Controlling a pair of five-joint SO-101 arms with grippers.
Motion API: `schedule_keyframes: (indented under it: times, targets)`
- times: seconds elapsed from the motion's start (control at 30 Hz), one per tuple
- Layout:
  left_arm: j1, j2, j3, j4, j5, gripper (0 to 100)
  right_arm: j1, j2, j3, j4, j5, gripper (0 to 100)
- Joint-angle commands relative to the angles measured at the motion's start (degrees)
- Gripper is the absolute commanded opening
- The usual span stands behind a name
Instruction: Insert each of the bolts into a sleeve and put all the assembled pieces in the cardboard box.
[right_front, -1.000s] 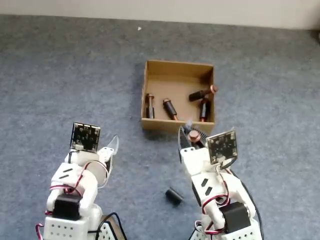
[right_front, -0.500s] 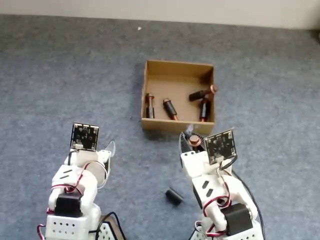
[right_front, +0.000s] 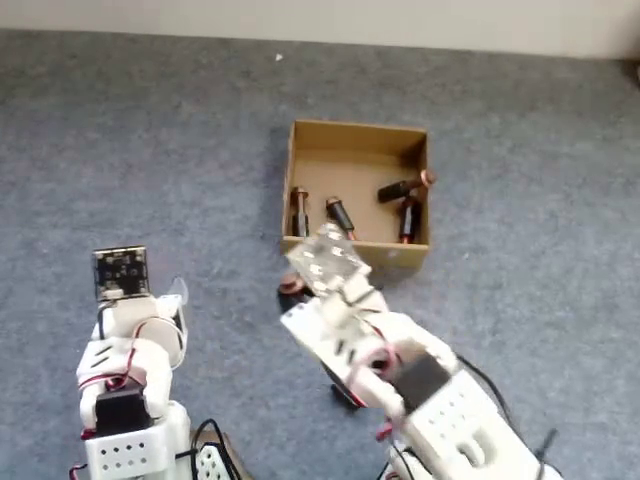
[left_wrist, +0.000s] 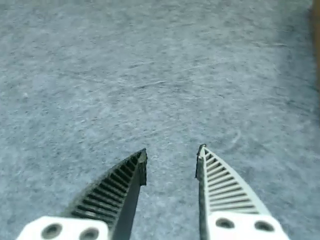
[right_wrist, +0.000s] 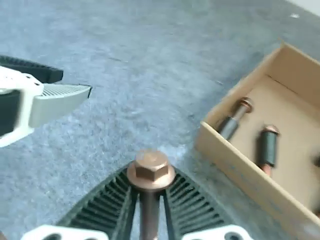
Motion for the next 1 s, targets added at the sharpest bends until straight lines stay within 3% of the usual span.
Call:
schedule_keyframes:
  times: [0.0,0.2,0.43,0.6,0.7,0.83,0.97]
  targets:
    - [-3.03,-0.48,-3.21,-1.41,-0.44,19,-2.24,15.16,-4.44,-9.54,0.53,0.8]
    - [-3.03,-0.48,-3.21,-1.41,-0.53,19,-2.24,32.04,-11.21,-11.30,0.53,3.3]
    - [-3.03,-0.48,-3.03,-1.41,-0.62,19,-2.24,38.20,-22.64,3.56,0.88,24.4]
    - [-3.03,-0.48,-2.77,-1.41,-4.04,19,-1.63,38.20,-29.67,20.35,1.14,25.2]
    - [-3.03,-0.48,-2.77,-1.41,-4.04,19,0.04,38.20,-30.81,28.09,6.68,25.2]
    - [-3.03,-0.48,-2.77,-1.41,-4.04,19,3.30,38.20,-27.21,33.27,13.45,25.2]
    - [-3.03,-0.48,-2.77,-1.41,-4.04,19,4.09,38.20,-21.32,33.80,15.47,25.2]
